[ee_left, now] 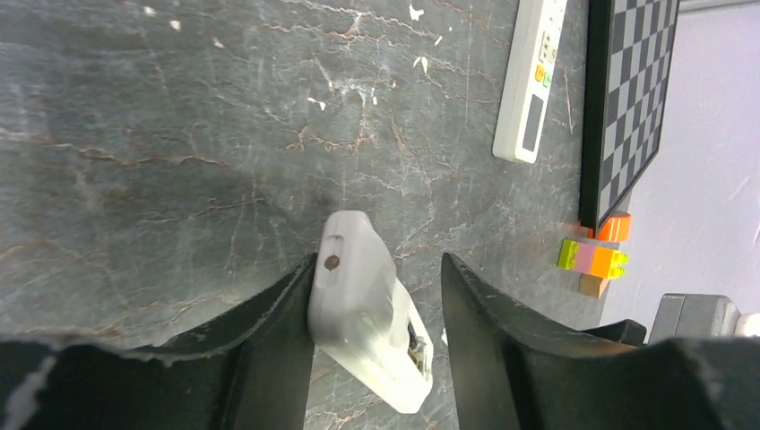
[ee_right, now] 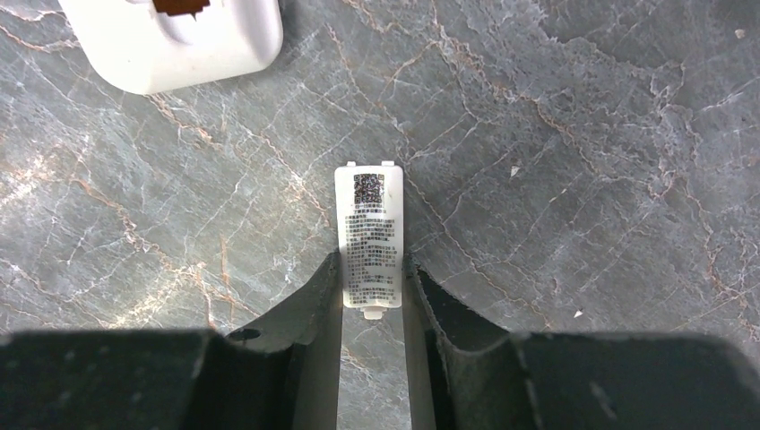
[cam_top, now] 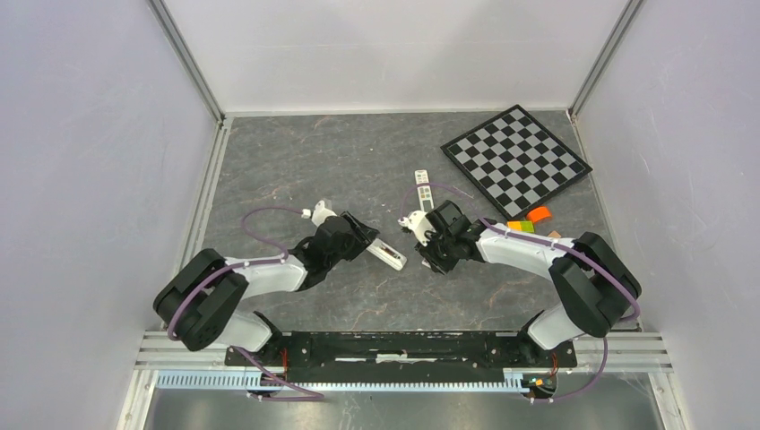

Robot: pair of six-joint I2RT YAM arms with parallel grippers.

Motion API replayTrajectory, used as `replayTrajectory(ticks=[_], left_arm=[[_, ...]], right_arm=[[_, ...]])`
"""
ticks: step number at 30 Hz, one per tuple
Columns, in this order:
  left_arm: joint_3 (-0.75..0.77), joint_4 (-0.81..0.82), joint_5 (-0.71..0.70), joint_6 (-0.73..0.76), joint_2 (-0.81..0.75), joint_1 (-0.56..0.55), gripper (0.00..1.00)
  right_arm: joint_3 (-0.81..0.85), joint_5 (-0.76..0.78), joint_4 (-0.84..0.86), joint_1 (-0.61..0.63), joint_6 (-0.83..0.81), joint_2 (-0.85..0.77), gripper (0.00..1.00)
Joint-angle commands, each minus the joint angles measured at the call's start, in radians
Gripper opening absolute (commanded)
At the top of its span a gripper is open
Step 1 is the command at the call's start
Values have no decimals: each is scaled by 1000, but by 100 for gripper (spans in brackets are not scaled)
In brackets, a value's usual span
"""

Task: Load the batteries into the remote control

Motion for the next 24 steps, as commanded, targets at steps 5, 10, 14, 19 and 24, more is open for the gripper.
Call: replayTrajectory(ticks=[5, 10, 14, 19, 24], left_arm=[[8, -197, -110, -73, -102, -9, 69], [4, -294, -145, -57, -180, -9, 84], [2, -346, -194, -14, -259, -10, 92], [24, -414, -228, 40, -327, -10, 95], [42, -423, -216, 111, -366, -9, 96]], right_arm=[[-33, 4, -16, -1, 28, 13, 30], [-39, -28, -45, 0, 17, 0, 37], [-28, -26, -71, 5, 1, -3, 44], [-3, 11, -110, 10, -21, 0, 47], [5, 56, -159, 14, -46, 12, 42]])
